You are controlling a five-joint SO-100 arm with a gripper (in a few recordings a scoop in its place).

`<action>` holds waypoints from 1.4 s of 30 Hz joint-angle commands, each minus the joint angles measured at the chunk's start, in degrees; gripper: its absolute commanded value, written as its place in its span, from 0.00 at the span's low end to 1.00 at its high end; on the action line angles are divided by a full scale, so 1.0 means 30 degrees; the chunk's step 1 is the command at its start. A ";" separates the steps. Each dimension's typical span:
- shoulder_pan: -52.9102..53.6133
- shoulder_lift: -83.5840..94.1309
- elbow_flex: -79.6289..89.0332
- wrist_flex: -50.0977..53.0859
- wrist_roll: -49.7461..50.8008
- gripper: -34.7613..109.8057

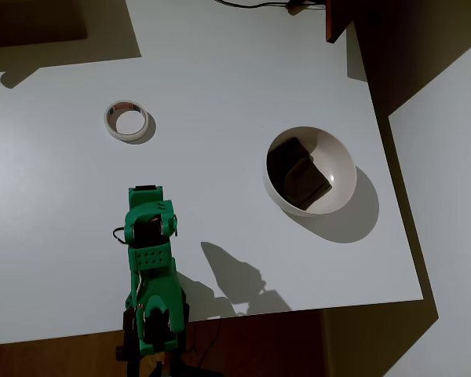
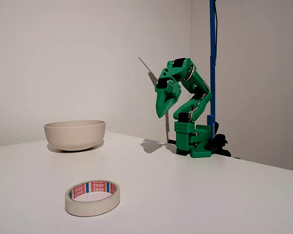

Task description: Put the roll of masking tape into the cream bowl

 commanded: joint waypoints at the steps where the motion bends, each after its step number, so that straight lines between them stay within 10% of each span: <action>1: -0.0029 -0.2432 -0.3984 0.0527 -0.0234 0.18; 28: -0.0176 -2.8096 -3.1582 0.6211 -0.0732 0.18; 42: -0.1318 -3.4482 -3.4951 0.4365 -0.0117 0.32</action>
